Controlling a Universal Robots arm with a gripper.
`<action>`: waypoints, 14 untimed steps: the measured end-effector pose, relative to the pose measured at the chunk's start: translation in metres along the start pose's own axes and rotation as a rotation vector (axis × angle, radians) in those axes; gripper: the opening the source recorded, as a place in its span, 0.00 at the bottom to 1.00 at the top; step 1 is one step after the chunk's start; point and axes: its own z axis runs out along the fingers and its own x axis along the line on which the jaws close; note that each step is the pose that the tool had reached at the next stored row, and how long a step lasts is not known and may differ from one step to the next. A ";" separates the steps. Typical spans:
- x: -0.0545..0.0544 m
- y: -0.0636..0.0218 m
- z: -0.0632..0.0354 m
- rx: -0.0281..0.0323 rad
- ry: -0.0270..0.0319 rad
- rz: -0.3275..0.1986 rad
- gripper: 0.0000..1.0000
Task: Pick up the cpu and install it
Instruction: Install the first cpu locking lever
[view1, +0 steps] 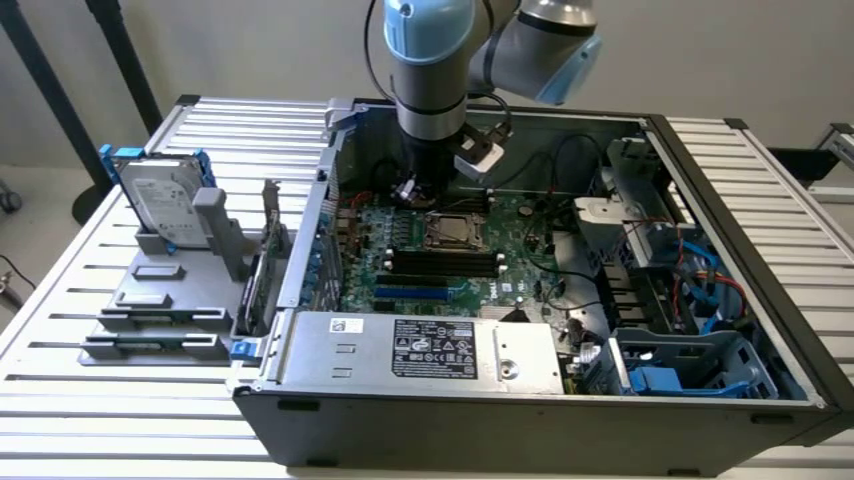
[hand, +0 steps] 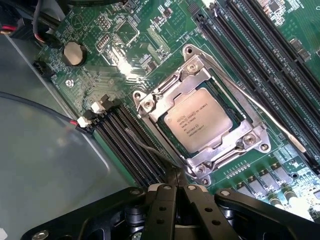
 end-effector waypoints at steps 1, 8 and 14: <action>0.000 0.0004 0.0003 -0.0002 -0.0001 0.000 0.11; 0.002 0.0028 0.0029 -0.0011 -0.0007 0.001 0.11; 0.002 0.0037 0.0043 -0.0025 -0.0024 0.001 0.11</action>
